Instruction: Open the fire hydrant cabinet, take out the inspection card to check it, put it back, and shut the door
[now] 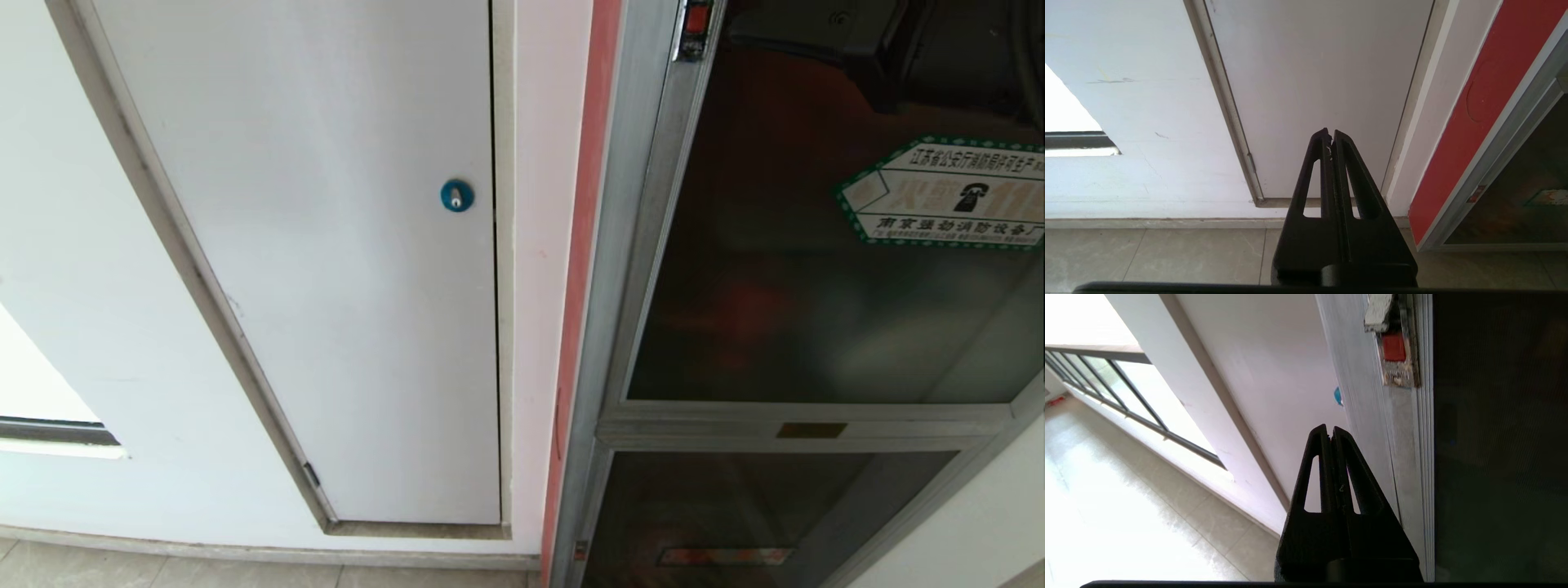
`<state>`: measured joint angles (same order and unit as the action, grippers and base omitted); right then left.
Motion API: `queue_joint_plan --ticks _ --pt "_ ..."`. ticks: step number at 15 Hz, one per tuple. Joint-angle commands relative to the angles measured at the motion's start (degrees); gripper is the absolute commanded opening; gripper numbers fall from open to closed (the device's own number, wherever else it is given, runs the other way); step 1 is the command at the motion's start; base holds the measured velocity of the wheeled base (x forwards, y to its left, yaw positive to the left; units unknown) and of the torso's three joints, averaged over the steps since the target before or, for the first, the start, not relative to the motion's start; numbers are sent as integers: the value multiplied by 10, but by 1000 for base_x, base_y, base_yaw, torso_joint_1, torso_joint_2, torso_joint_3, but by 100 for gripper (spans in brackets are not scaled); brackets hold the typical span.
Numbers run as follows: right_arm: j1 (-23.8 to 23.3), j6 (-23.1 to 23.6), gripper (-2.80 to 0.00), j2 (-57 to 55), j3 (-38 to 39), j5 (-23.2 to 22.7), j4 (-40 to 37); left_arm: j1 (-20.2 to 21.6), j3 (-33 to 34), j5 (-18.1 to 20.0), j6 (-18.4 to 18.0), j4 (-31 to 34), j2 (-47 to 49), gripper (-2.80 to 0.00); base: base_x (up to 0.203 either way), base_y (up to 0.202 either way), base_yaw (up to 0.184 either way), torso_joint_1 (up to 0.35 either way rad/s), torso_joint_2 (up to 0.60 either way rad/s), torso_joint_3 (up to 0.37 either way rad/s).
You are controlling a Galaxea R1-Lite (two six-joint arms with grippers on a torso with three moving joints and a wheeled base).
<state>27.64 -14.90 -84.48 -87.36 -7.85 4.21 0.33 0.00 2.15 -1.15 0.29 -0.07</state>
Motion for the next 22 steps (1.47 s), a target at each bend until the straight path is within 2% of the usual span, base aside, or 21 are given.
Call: queue_joint_plan --ticks 1,3,4,6,7,9,13,14,18,22 --pt "12 13 -280 25 33 27 2 0 0 1 0 0 1 -280 0 0 0 0 0 0" --pt "35 55 -280 28 67 85 29 0 0 1 0 1 1 -280 0 0 0 0 0 0" --pt "54 72 -280 27 95 124 90 0 0 0 0 1 1 -280 0 0 0 0 0 0" --pt "83 147 -280 16 158 200 200 0 0 1 0 0 1 -280 0 0 0 0 0 0" --pt "95 178 -280 8 186 224 267 0 0 0 0 0 1 -280 0 0 0 0 0 0" --pt "106 214 -280 -18 215 258 373 0 0 0 0 0 1 -280 0 0 0 0 0 0" --pt "108 268 -280 -51 228 302 494 0 0 0 0 0 1 -280 0 0 0 0 0 0" --pt "108 284 -280 -61 232 313 516 0 0 0 0 1 1 -280 0 0 0 0 0 0" --pt "115 319 -280 -68 235 323 520 0 0 1 0 1 1 -280 0 0 0 0 0 0" --pt "132 334 -280 -47 234 346 485 0 0 1 0 0 1 -280 0 0 0 0 0 0"
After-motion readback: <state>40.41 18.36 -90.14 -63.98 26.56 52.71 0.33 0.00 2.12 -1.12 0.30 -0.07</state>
